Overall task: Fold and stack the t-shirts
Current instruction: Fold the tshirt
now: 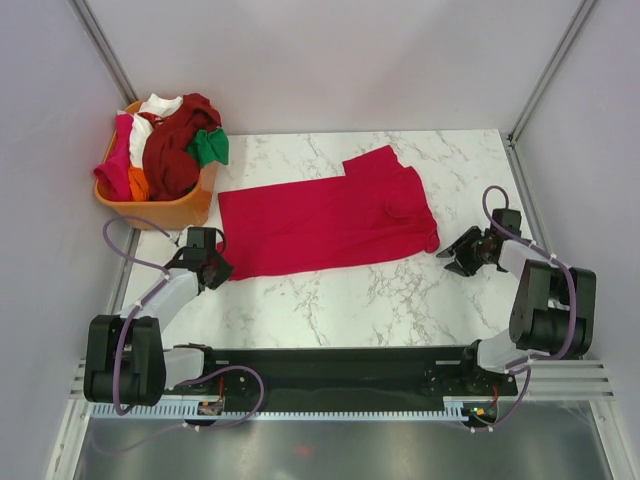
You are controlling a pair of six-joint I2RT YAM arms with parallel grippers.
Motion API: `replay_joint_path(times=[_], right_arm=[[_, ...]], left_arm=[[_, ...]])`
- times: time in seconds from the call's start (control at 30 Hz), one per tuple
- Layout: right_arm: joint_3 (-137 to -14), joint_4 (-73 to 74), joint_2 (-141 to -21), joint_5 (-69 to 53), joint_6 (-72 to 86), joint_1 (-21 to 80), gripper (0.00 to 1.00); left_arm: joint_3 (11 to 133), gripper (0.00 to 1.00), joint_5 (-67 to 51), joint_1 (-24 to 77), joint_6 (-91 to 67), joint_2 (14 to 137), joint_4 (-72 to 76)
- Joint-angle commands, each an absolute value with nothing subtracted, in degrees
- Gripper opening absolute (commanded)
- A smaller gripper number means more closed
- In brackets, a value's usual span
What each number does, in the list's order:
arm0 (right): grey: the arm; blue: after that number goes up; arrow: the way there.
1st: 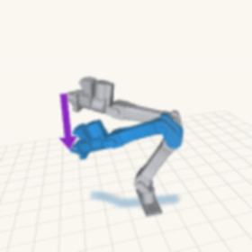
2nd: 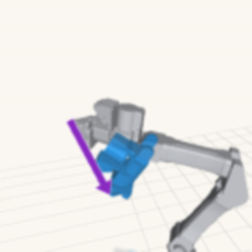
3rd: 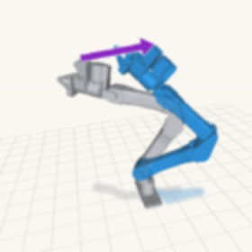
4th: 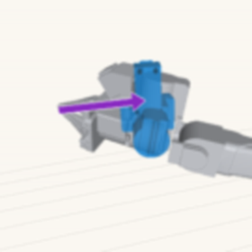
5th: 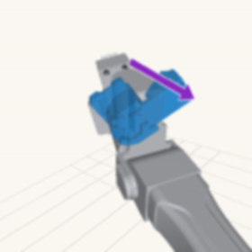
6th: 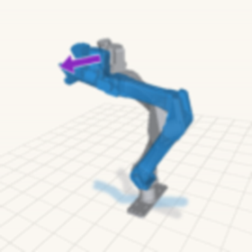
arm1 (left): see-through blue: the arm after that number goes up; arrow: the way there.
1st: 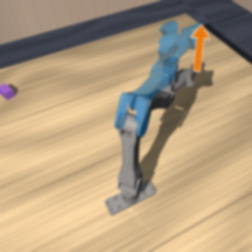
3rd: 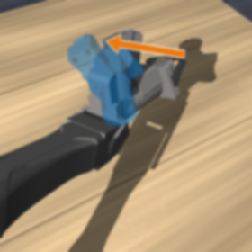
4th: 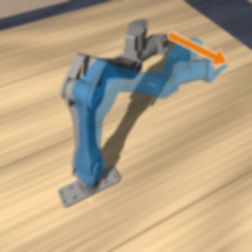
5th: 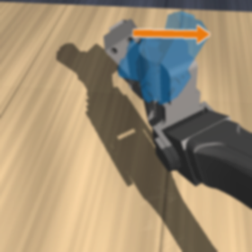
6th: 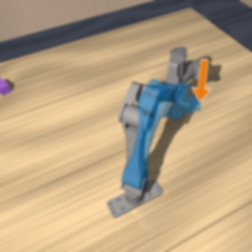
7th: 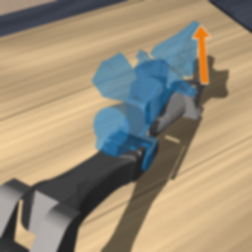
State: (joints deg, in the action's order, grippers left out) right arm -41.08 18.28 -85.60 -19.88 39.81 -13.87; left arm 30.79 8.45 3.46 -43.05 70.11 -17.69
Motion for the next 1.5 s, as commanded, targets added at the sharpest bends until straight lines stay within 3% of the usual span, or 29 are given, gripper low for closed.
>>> replay_joint_path(times=[0.0, 0.27, 0.5, 0.6, 0.67, 0.83, 1.1, 1.2, 1.23, 1.33, 1.47], right_arm=[[-37.46, 8.38, -87.89, -30.39, 44.03, -13.8, 0.5], [-36.12, 1.68, -91.13, -32.25, 47.63, -13.71, 0.59], [-37.79, -3.07, -96.59, -32.78, 48.78, -13.89, 0.56], [-38.93, -3.34, -97.12, -31.65, 48.6, -14.06, 0.49], [-39.9, -3.25, -97.03, -31.12, 47.99, -13.98, 0.35], [-42.1, -1.41, -97.03, -30.06, 46.15, -13.97, 0.15], [-44.03, 1.23, -95.71, -27.51, 44.12, -14.06, 0.09], [-44.47, -1.65, -95.01, -29.53, 44.12, -13.89, 0.16], [-44.56, -2.02, -94.75, -29.97, 43.42, -13.8, 0.33], [-44.74, -1.41, -92.47, -29.27, 42.98, -13.19, 0.61], [-44.82, -1.14, -92.37, -29.71, 42.89, -12.31, 0.61]], left_arm=[[30.67, 0.02, 8.79, 3.43, -44.21, 69.43, -16.96], [30.5, 0.02, 8.96, 3.6, -44.21, 69.61, -16.79], [30.67, 0.02, 8.96, 3.78, -44.03, 70.05, -16.52], [30.76, 0.02, 9.05, 3.78, -44.03, 70.22, -16.44], [30.76, 0.02, 9.14, 3.87, -44.03, 70.22, -16.44], [30.85, 0.02, 9.4, 3.87, -44.12, 70.58, -16.35], [30.67, 0.02, 9.41, 3.78, -44.12, 70.49, -16.35], [30.76, 0.02, 9.4, 3.95, -44.12, 70.49, -16.35], [30.67, 0.02, 9.49, 3.96, -44.12, 70.58, -16.43], [30.67, 0.02, 9.4, 3.96, -44.12, 70.49, -16.43], [30.67, 0.02, 9.49, 3.96, -44.12, 70.4, -16.43]])
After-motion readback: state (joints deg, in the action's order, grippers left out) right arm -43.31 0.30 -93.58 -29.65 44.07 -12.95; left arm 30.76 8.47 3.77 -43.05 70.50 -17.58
